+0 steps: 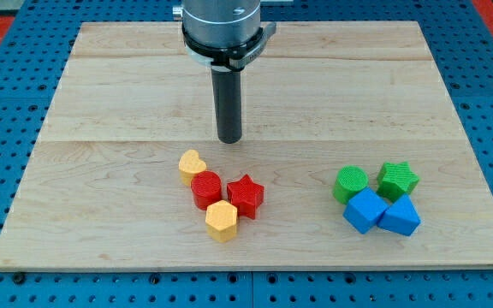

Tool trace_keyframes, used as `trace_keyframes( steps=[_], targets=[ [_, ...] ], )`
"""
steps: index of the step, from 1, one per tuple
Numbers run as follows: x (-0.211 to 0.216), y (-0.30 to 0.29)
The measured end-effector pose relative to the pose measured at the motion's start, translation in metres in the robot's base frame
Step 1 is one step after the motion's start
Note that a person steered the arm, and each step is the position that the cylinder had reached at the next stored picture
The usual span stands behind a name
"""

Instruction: Move your arm towards bottom right

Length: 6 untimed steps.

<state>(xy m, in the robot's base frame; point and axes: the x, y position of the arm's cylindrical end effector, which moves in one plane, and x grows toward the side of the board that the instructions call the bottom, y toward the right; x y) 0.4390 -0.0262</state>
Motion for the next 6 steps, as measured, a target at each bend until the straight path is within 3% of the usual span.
trace_keyframes(
  steps=[6],
  targets=[
    [0.0,0.03]
  ],
)
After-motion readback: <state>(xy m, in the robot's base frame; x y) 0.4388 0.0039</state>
